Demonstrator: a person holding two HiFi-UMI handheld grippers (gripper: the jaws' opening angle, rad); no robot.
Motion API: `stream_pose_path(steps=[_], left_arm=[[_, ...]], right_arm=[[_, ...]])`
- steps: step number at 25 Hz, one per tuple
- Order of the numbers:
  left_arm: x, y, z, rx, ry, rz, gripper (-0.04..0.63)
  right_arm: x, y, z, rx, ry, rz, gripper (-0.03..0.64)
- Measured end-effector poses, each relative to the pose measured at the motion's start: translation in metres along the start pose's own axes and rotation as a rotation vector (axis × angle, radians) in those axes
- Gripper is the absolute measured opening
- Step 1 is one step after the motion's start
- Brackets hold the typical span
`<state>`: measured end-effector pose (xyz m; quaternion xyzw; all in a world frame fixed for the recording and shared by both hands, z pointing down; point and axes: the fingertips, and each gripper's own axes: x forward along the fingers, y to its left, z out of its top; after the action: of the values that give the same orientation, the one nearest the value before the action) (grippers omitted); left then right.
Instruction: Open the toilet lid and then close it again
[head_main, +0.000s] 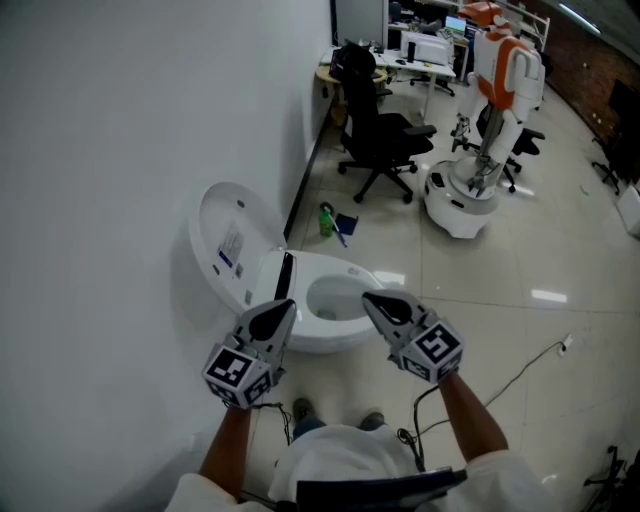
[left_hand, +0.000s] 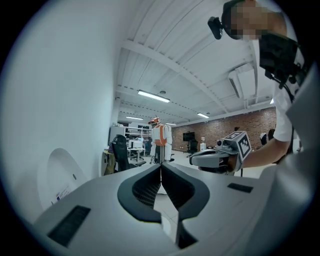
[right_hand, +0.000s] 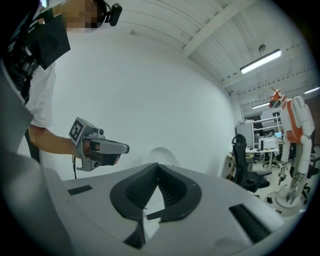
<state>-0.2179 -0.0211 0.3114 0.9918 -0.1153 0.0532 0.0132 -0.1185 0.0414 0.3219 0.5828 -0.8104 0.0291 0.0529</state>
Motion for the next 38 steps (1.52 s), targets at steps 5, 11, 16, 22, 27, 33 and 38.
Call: stream_pose_path(steps=[5, 11, 16, 22, 27, 33, 38], left_arm=[[0.012, -0.001, -0.007, -0.019, 0.009, 0.064, 0.003], [0.037, -0.011, -0.016, -0.046, 0.03, 0.143, 0.003], [0.059, 0.016, -0.028, -0.061, 0.0, 0.231, 0.003], [0.084, 0.072, -0.041, -0.095, -0.027, 0.384, 0.003], [0.093, 0.115, -0.041, -0.141, -0.049, 0.539, 0.003], [0.084, 0.128, -0.025, -0.116, -0.059, 0.677, 0.003], [0.085, 0.127, -0.012, -0.14, -0.077, 0.797, 0.003]], right_arm=[[-0.026, -0.025, -0.011, -0.003, 0.002, 0.004, 0.001], [-0.036, -0.071, -0.017, -0.033, 0.014, 0.083, 0.001], [0.012, -0.105, -0.013, -0.078, 0.036, 0.254, 0.001], [0.096, -0.153, -0.004, -0.18, 0.121, 0.448, 0.001], [0.163, -0.178, 0.015, -0.281, 0.152, 0.583, 0.001], [0.237, -0.161, 0.041, -0.409, 0.11, 0.846, 0.119], [0.295, -0.132, 0.044, -0.742, 0.104, 1.072, 0.193]])
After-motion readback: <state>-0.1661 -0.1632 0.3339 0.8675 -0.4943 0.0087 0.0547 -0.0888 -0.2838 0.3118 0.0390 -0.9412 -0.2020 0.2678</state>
